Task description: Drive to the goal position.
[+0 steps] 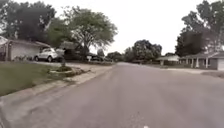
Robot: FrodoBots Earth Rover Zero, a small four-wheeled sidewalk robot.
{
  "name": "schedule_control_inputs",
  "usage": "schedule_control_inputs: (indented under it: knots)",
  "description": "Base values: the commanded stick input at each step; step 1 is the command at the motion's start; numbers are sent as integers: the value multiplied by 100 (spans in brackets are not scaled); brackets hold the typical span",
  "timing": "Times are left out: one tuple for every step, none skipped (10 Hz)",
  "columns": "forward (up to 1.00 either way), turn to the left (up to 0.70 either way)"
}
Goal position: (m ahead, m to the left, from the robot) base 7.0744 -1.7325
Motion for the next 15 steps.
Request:
schedule_control_inputs:
  knots:
    - [70,0]
    - [70,0]
    - [70,0]
    - [70,0]
    - [70,0]
    - [70,0]
    - [70,0]
    - [70,0]
    - [70,0]
    - [70,0]
    - [70,0]
    - [70,0]
    - [70,0]
    - [70,0]
    - [70,-3]
